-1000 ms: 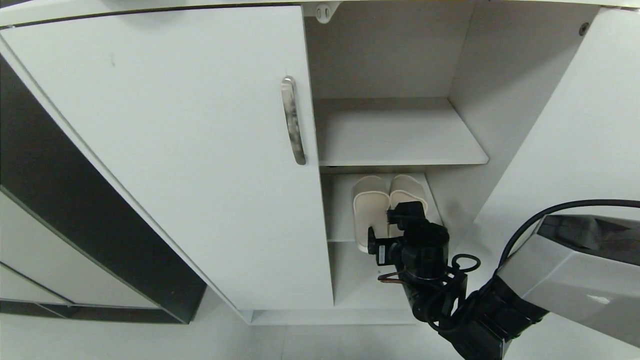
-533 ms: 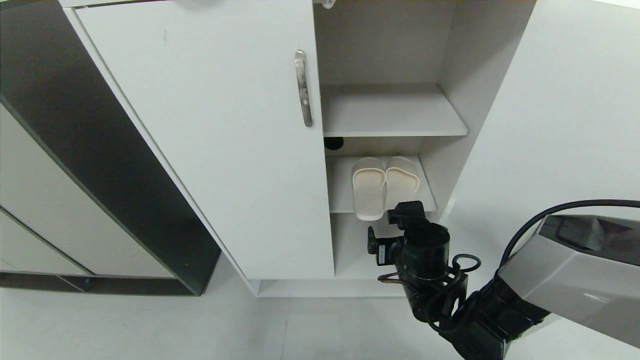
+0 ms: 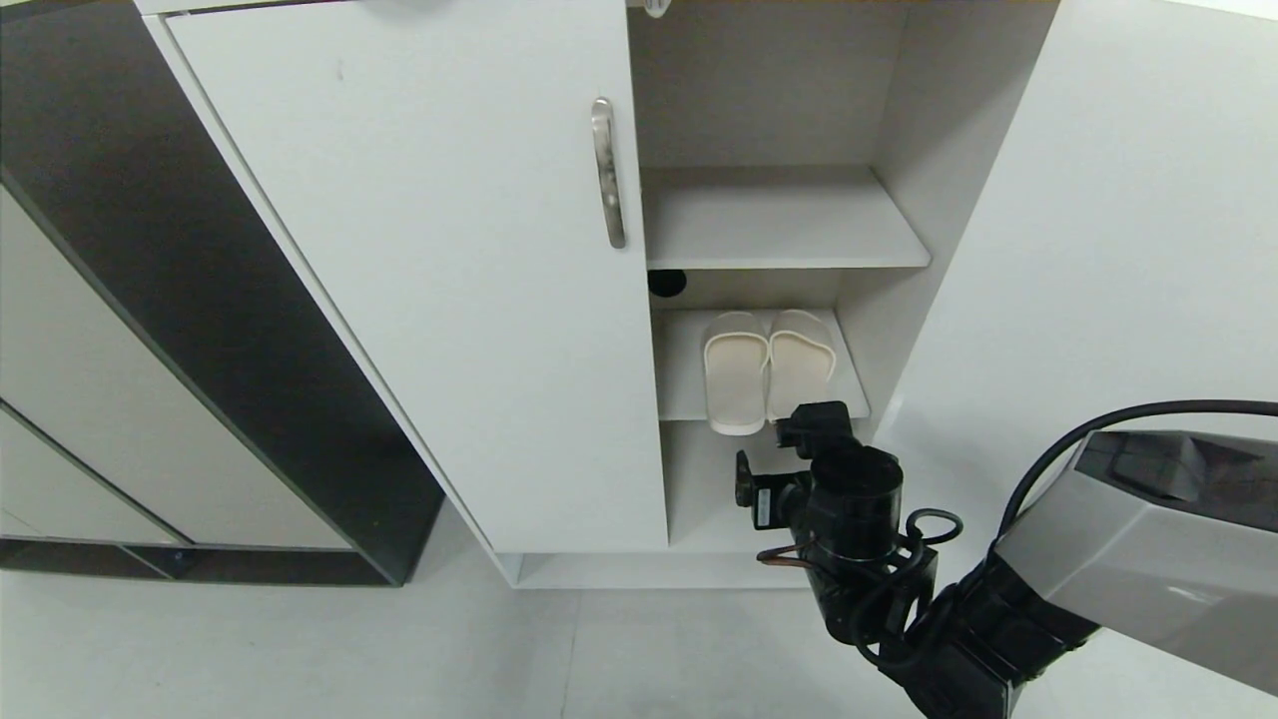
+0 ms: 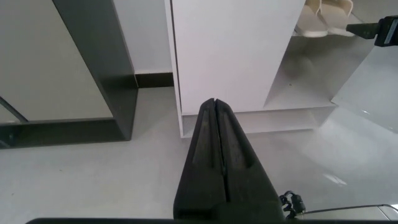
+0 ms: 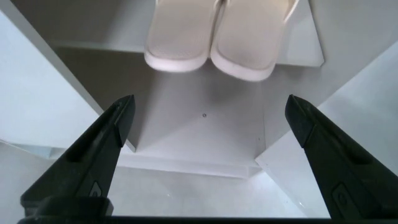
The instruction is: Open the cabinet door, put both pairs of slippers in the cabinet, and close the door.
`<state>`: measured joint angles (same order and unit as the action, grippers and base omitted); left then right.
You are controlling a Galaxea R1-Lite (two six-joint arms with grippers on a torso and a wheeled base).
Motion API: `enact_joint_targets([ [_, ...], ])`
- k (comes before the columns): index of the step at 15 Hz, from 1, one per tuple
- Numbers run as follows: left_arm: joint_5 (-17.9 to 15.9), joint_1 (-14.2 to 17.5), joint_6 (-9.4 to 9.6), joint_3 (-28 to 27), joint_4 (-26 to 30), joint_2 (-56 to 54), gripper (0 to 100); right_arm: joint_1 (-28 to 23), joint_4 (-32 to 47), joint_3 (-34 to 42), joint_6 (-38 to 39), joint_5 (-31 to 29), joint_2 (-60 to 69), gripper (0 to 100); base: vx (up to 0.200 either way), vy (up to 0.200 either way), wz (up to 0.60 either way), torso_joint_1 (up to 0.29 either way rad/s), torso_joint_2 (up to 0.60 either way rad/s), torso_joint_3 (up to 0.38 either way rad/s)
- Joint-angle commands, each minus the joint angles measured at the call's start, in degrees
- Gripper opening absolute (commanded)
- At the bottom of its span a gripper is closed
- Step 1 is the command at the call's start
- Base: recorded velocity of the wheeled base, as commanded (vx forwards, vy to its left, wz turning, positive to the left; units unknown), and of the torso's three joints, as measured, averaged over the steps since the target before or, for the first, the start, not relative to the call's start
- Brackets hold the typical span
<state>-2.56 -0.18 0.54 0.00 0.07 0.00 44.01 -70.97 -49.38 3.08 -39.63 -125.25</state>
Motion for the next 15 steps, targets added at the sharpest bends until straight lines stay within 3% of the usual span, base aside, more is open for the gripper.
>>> enact_joint_targets([
  [1,0.01,0.01,-0.01,0.0,-0.07,0.09,0,0.03,-0.04,0.17,-0.01,0.08,-0.09,100,0.0,0.0,0.0,0.0,0.0,0.0],
  [8,0.01,0.01,-0.01,0.0,0.01,0.09,0,0.03,-0.04,0.25,-0.01,0.08,-0.26,100,0.0,0.0,0.0,0.0,0.0,0.0],
  [15,0.01,0.01,-0.01,0.0,-0.07,0.09,0,0.03,-0.04,0.17,0.08,0.17,-0.17,100,0.0,0.0,0.0,0.002,0.0,0.184],
])
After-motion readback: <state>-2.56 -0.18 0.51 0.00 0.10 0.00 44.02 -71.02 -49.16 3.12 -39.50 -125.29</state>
